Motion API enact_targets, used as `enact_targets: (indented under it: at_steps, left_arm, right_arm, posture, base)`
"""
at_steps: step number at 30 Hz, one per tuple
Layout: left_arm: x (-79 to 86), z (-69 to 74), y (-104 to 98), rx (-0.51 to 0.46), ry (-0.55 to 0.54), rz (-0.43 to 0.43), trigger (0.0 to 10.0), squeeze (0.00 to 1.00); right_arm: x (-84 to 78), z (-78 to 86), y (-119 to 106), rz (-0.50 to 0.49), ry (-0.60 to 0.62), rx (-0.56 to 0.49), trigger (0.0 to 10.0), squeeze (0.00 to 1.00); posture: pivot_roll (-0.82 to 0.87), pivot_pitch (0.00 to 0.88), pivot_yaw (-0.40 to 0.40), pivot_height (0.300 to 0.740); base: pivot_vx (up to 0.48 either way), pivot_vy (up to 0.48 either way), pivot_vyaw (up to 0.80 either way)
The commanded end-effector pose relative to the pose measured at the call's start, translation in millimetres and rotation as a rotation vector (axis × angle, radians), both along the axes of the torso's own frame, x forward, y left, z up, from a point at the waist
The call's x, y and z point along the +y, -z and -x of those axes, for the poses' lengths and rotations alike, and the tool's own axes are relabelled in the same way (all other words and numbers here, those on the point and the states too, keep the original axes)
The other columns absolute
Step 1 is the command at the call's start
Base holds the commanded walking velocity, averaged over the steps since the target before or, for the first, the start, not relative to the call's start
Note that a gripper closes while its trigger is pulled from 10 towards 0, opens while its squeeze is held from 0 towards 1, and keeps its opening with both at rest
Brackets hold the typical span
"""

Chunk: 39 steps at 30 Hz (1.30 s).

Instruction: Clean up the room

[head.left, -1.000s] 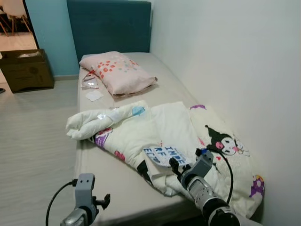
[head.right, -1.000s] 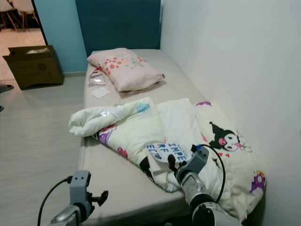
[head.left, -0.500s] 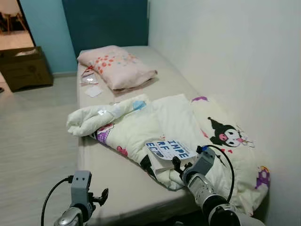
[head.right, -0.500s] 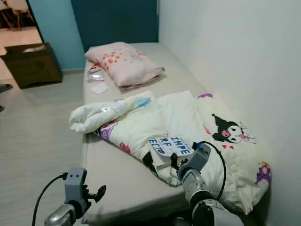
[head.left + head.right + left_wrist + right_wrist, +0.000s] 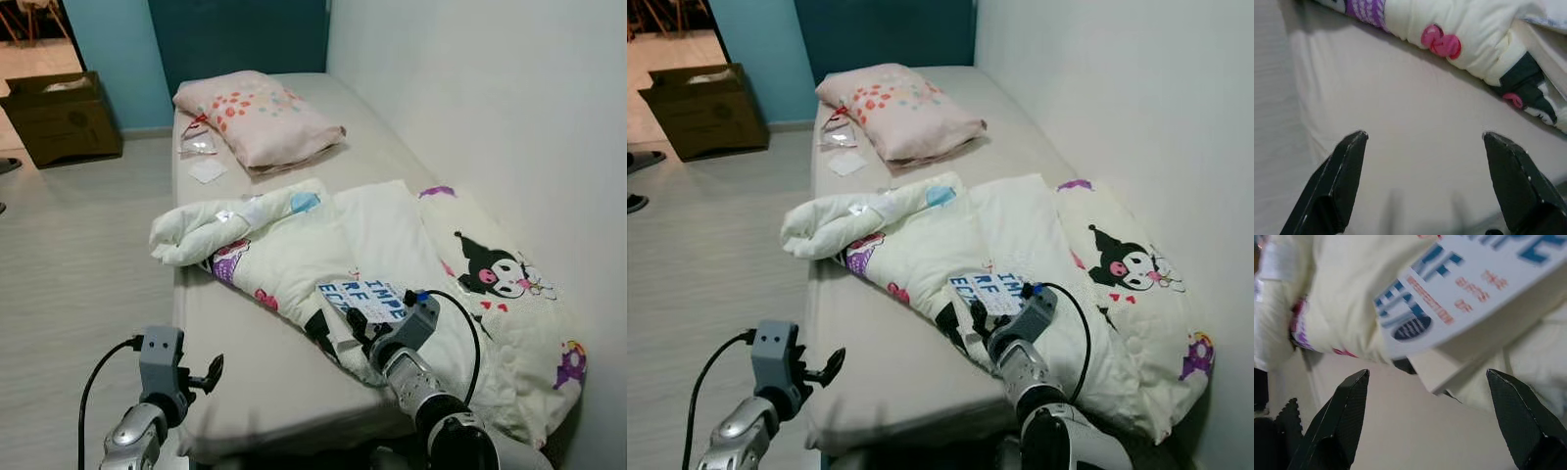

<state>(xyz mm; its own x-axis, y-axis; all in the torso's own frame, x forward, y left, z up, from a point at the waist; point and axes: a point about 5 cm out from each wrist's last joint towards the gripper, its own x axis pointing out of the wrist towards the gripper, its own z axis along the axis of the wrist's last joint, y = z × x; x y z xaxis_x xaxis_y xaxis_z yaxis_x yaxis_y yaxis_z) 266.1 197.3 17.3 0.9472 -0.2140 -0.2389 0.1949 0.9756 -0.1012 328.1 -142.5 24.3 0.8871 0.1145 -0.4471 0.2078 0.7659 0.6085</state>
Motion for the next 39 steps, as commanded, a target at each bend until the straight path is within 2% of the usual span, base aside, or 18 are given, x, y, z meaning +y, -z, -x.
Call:
enact_targets:
  at_steps: [1,9,10,13,15,20,28,32,33,39]
  left_arm:
    - [-3.7,8.5,6.8,0.033,0.008,0.015,10.0,0.00]
    - [-7.1,25.8,10.2,0.053,0.013,0.026,10.0,0.00]
    - [-8.2,30.3,10.0,0.060,0.015,0.029,10.0,0.00]
    - [-9.8,33.0,8.5,0.062,0.015,0.033,10.0,0.00]
    - [-12.6,35.2,6.3,0.062,0.019,0.037,10.0,0.00]
    - [-15.5,37.1,2.4,0.059,0.026,0.040,10.0,0.00]
    - [-20.2,41.4,-4.4,0.059,0.044,0.045,10.0,0.00]
    - [-24.5,44.5,-12.1,0.054,0.060,0.048,10.0,0.00]
    - [-24.8,45.9,-16.2,0.049,0.065,0.048,10.0,0.00]
    - [-24.0,50.0,-35.8,0.018,0.083,0.044,10.0,0.00]
  right_arm:
    - [-3.9,0.6,0.5,-0.013,0.025,-0.003,10.0,0.00]
    - [-13.2,-2.9,-4.1,-0.038,0.089,-0.020,10.0,0.00]
    - [-15.3,-4.8,-6.9,-0.072,0.110,-0.040,10.0,0.00]
    - [-15.0,-8.9,-13.7,-0.133,0.104,-0.104,10.0,0.00]
    - [-16.0,-11.8,-19.1,-0.208,0.105,-0.157,10.0,0.00]
    - [-20.8,-15.3,-26.0,-0.265,0.117,-0.212,10.0,0.00]
    - [-25.3,-23.7,-37.9,-0.277,0.147,-0.240,10.0,0.00]
    - [-21.4,-36.3,-54.3,-0.226,0.152,-0.238,10.0,0.00]
    - [-18.0,-41.5,-61.6,-0.207,0.147,-0.238,10.0,0.00]
    - [-8.2,-51.3,-75.5,-0.196,0.152,-0.212,10.0,0.00]
  posture:
    - [0.13,0.163,-0.051,0.585]
    - [0.14,0.189,-0.046,0.570]
    - [0.14,0.196,-0.048,0.570]
    - [0.15,0.201,-0.049,0.570]
    - [0.15,0.211,-0.051,0.570]
    - [0.15,0.221,-0.050,0.570]
    - [0.16,0.248,-0.040,0.570]
    - [0.17,0.275,-0.034,0.570]
    - [0.19,0.306,-0.022,0.570]
    - [0.22,0.352,-0.009,0.570]
  base:
    - [0.000,0.000,0.00]
    - [0.000,0.000,0.00]
    - [0.000,0.000,0.00]
    - [0.000,0.000,0.00]
    - [0.000,0.000,0.00]
    - [0.000,0.000,0.00]
    - [0.000,0.000,0.00]
    - [0.000,0.000,0.00]
    - [0.000,0.000,0.00]
    - [0.000,0.000,0.00]
